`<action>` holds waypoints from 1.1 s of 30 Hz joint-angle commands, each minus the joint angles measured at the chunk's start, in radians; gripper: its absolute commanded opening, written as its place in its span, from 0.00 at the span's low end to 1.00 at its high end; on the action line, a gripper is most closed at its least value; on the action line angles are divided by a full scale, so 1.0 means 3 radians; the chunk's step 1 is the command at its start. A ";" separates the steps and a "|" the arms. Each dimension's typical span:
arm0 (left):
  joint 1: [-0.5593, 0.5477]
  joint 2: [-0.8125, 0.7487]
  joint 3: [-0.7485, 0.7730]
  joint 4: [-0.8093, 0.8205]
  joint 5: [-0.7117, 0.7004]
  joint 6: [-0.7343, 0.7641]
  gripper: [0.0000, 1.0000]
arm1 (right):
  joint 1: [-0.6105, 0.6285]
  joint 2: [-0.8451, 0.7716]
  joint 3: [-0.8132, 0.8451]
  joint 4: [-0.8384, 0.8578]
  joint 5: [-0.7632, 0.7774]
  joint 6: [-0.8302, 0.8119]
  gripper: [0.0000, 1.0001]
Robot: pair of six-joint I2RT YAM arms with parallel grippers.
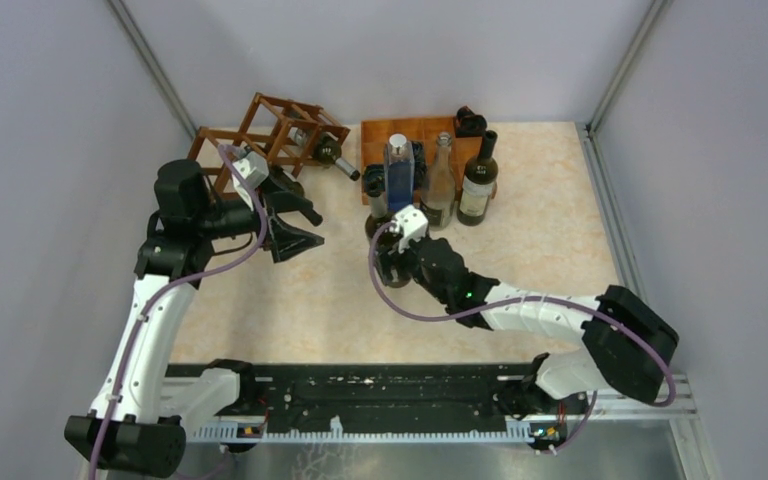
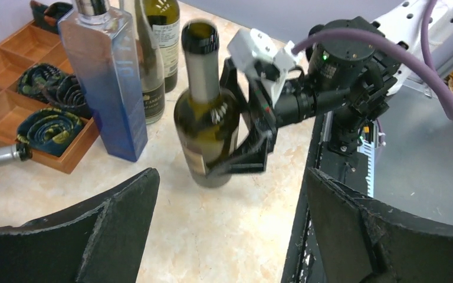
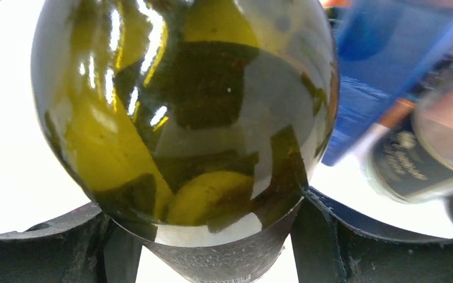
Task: Take the wine bottle off the wine rack
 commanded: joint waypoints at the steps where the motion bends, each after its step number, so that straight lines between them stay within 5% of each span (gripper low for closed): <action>1: -0.0010 0.0012 0.0141 -0.0288 -0.0268 0.0182 0.99 | -0.0267 -0.0357 -0.0040 0.0489 0.0236 0.0027 0.00; 16: -0.0008 -0.0039 0.0171 -0.0617 -0.0423 0.0560 0.99 | -0.0868 -0.0157 -0.0149 0.0754 0.0486 0.0072 0.00; 33: -0.0009 -0.0089 0.0145 -0.0638 -0.0452 0.0656 0.99 | -0.0894 0.0473 -0.0165 0.1525 0.0729 0.0145 0.00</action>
